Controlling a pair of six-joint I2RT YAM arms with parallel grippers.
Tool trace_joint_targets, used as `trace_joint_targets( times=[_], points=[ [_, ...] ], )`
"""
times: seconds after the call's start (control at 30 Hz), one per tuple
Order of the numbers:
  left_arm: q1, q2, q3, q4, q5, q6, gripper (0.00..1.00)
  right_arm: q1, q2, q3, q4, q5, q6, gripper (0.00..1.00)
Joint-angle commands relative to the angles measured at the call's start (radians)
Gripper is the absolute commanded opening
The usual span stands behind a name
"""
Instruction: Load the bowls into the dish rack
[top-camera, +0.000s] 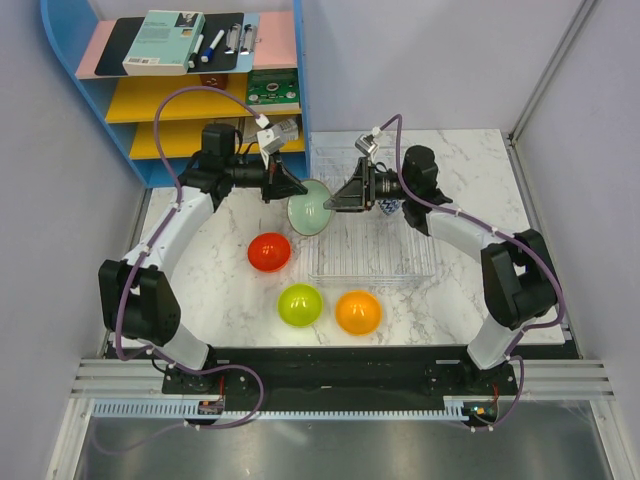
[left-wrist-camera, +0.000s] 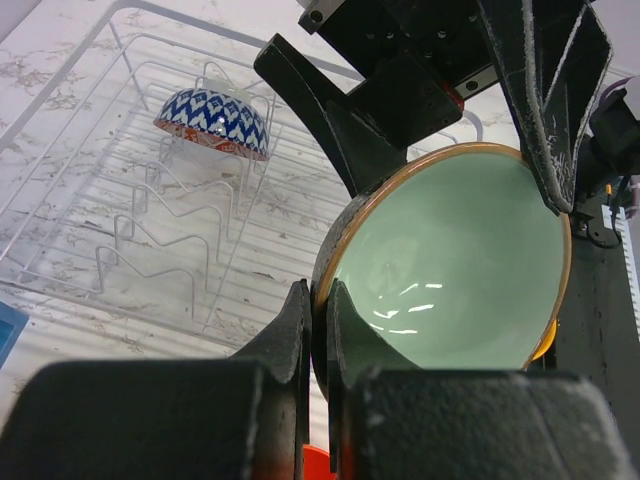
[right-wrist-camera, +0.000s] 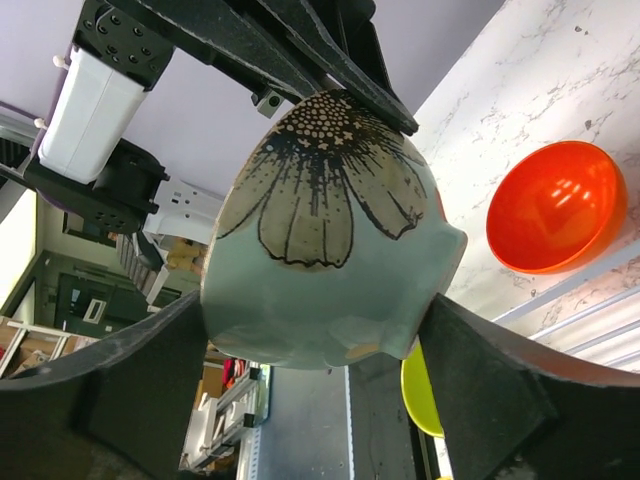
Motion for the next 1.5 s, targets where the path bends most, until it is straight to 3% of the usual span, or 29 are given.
trace_joint_targets(
  times=[0.0, 0.1, 0.13, 0.2, 0.23, 0.4, 0.5, 0.53, 0.6, 0.63, 0.67, 0.87, 0.9, 0.93, 1.07, 1.17, 1.47],
  points=[
    [-0.008, -0.033, 0.049, 0.056, 0.040, -0.039, 0.02, 0.018, -0.026, -0.013, 0.143, -0.037, 0.077, 0.81],
    [-0.009, -0.034, 0.045, 0.057, 0.039, -0.037, 0.02, 0.018, -0.013, -0.025, 0.258, -0.037, 0.147, 0.56],
    [-0.011, -0.034, 0.043, 0.057, 0.040, -0.037, 0.02, 0.019, -0.006, -0.026, 0.275, -0.037, 0.161, 0.37],
    [-0.011, -0.036, 0.040, 0.056, 0.037, -0.036, 0.02, 0.019, 0.003, -0.026, 0.288, -0.034, 0.168, 0.16],
    [-0.011, -0.034, 0.040, 0.056, 0.037, -0.036, 0.02, 0.018, 0.005, -0.026, 0.288, -0.032, 0.170, 0.00],
    [-0.011, -0.033, 0.037, 0.052, 0.037, -0.039, 0.02, 0.018, -0.001, -0.029, 0.245, -0.020, 0.142, 0.00],
    [-0.006, -0.041, 0.028, 0.045, 0.022, -0.042, 0.32, 0.018, -0.018, -0.019, 0.103, 0.002, 0.034, 0.00],
    [-0.001, -0.051, 0.023, 0.045, 0.017, -0.046, 0.51, 0.016, -0.021, -0.014, 0.064, 0.017, 0.001, 0.00],
    [0.029, -0.068, 0.000, 0.051, -0.006, -0.063, 0.65, 0.012, -0.038, -0.008, -0.043, 0.029, -0.089, 0.00],
    [0.046, -0.096, -0.013, 0.059, -0.009, -0.075, 0.87, 0.008, -0.042, -0.005, -0.074, 0.046, -0.111, 0.00],
    [0.092, -0.114, -0.030, 0.066, 0.005, -0.088, 0.99, 0.002, -0.047, -0.002, -0.101, 0.054, -0.147, 0.00],
    [0.320, -0.278, -0.197, 0.129, 0.022, -0.168, 1.00, -0.045, -0.076, 0.043, -0.289, 0.141, -0.273, 0.00],
    [0.333, -0.301, -0.228, 0.109, -0.013, -0.158, 1.00, -0.051, -0.090, 0.081, -0.407, 0.214, -0.368, 0.00],
    [0.344, -0.323, -0.240, 0.032, -0.048, -0.133, 1.00, -0.053, -0.093, 0.099, -0.459, 0.254, -0.403, 0.00],
    [0.379, -0.459, -0.378, -0.009, -0.213, -0.048, 1.00, -0.053, -0.101, 0.182, -0.624, 0.463, -0.540, 0.00],
    [0.390, -0.534, -0.483, -0.024, -0.248, -0.001, 1.00, -0.047, -0.078, 0.257, -0.723, 0.659, -0.625, 0.00],
    [0.402, -0.505, -0.506, -0.104, -0.254, 0.081, 1.00, 0.085, 0.016, 0.411, -0.883, 1.250, -0.870, 0.00]
  ],
)
